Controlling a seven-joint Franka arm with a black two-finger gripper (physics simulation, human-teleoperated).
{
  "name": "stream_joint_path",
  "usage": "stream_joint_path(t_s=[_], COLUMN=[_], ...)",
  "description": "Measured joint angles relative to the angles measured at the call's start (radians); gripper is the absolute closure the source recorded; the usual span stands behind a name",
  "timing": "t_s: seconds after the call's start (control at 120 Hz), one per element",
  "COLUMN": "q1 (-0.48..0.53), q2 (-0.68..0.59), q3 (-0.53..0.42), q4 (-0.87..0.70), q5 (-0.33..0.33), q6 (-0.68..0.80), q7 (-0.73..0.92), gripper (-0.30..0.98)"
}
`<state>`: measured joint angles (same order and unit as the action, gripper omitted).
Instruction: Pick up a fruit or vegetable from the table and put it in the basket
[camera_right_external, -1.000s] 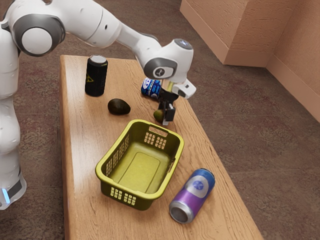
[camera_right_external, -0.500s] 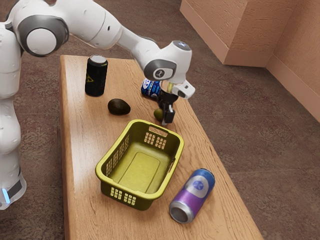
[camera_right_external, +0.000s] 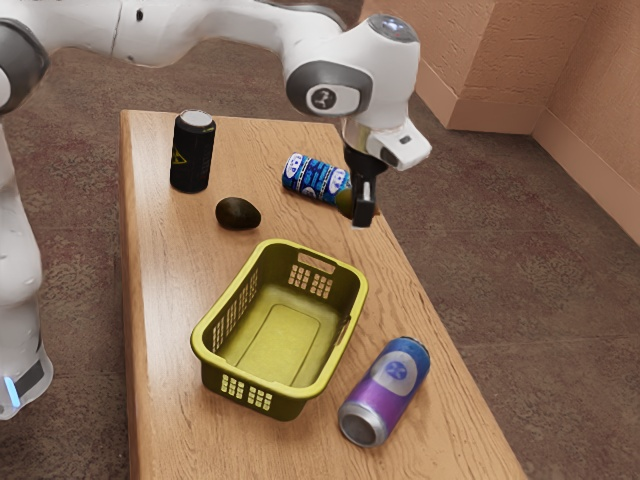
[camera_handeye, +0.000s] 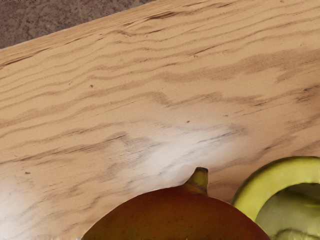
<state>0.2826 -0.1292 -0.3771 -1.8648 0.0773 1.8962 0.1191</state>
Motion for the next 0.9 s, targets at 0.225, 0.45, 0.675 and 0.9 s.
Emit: stream_joint_path(t_s=[0.225,0.45,0.675,0.9], q1=[-0.009,-0.008,-0.006,-0.003], q2=[-0.089,-0.119,-0.106,-0.103], q3=[-0.127,-0.171,-0.208,-0.212], q4=[-0.102,-0.214,-0.216,-0.212], q5=[-0.100,-0.184,-0.193,-0.193], q6=[-0.088,-0.055,-0.006,0.006], q7=[-0.002,0.014,0.028,0.039], gripper=[0.37,0.37,0.21,0.04])
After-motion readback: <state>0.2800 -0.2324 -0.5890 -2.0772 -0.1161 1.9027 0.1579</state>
